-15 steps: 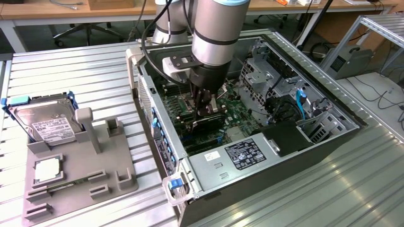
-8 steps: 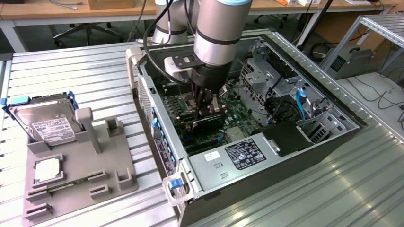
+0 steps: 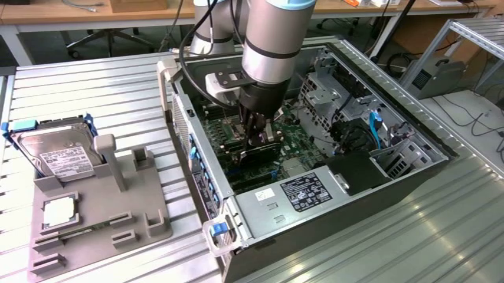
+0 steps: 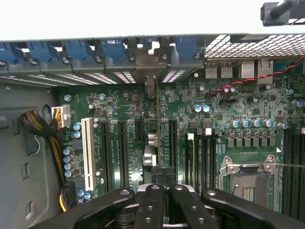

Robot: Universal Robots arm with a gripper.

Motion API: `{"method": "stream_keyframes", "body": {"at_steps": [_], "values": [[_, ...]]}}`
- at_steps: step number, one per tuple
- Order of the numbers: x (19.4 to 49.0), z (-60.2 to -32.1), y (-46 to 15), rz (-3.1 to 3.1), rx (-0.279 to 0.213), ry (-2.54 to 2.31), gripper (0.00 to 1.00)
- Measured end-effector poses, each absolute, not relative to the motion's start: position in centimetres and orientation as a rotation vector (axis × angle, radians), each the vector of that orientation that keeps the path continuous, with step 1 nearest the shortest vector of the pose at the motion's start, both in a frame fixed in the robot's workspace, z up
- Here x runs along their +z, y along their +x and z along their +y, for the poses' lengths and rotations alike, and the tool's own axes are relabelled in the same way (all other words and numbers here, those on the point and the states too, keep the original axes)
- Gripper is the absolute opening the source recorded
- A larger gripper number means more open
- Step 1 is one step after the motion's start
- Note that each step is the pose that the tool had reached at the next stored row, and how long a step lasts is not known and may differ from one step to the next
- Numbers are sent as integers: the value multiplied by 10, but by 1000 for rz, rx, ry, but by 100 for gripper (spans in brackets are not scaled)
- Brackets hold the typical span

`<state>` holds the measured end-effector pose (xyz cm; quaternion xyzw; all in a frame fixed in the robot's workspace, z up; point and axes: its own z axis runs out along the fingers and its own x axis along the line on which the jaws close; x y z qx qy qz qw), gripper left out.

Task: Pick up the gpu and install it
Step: 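Press down on the gpu until it lock into place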

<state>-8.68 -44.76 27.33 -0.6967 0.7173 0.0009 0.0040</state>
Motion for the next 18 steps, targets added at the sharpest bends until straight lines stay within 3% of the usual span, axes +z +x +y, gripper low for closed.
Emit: {"method": "stream_keyframes", "body": {"at_steps": [18], "values": [[271, -448, -88, 2248, 3, -2183, 11]]}}
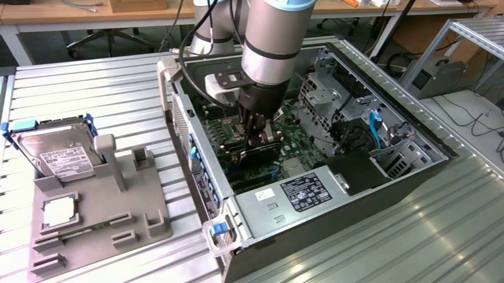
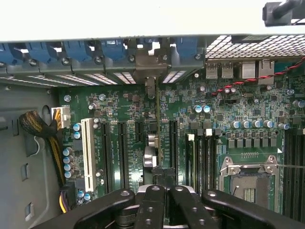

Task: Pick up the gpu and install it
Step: 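Press down on the gpu until it lock into place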

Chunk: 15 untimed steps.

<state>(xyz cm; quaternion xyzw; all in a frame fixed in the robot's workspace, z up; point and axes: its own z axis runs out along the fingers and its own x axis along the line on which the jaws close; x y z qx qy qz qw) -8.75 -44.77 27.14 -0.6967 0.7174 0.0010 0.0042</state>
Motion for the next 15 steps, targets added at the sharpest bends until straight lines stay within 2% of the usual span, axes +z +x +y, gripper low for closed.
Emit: {"method": "stream_keyframes", "body": {"at_steps": [15], "values": [[271, -448, -89, 2248, 3, -2183, 11]]}}
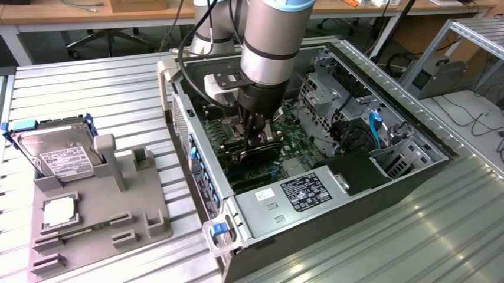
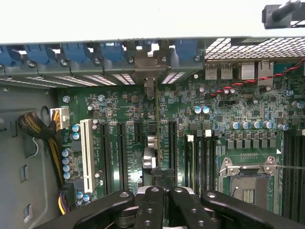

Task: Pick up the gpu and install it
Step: 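Press down on the gpu until it lock into place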

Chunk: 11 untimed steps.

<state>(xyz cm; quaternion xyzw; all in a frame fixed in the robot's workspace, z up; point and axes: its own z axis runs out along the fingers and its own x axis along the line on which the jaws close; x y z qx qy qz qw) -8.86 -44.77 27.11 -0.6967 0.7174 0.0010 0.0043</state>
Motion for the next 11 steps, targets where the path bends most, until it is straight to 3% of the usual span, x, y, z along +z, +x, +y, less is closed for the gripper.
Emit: {"method": "stream_keyframes", "body": {"at_steps": [11], "values": [[282, -448, -89, 2248, 2, -2183, 11]]}}
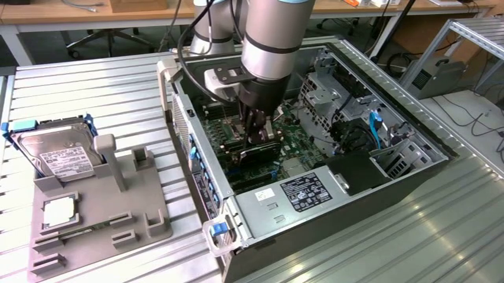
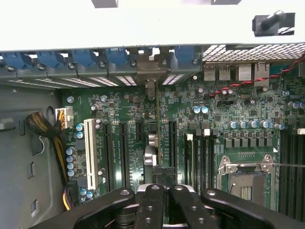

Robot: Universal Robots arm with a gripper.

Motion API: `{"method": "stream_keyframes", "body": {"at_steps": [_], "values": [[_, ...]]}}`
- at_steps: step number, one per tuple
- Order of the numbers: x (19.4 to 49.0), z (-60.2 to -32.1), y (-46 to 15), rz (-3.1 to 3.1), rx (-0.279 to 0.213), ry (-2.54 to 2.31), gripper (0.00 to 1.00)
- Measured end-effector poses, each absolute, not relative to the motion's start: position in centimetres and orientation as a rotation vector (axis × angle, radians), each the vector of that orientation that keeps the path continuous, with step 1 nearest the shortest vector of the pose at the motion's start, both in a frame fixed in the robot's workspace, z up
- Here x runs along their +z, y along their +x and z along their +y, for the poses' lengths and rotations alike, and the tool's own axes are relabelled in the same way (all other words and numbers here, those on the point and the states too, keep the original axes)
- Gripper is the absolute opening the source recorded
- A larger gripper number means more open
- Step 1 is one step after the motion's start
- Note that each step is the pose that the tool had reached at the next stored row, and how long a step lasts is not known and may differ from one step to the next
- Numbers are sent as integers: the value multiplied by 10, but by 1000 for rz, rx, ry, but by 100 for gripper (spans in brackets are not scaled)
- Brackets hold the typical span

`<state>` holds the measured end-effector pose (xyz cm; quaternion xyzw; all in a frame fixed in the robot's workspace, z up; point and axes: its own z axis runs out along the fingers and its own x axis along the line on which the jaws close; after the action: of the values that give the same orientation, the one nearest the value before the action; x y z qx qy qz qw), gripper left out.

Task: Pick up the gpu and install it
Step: 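Press down on the gpu until it lock into place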

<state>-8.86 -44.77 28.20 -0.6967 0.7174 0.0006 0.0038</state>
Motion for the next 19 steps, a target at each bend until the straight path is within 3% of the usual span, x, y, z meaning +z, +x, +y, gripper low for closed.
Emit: {"method": "stream_keyframes", "body": {"at_steps": [19], "values": [[319, -448, -89, 2248, 1, -2184, 11]]}}
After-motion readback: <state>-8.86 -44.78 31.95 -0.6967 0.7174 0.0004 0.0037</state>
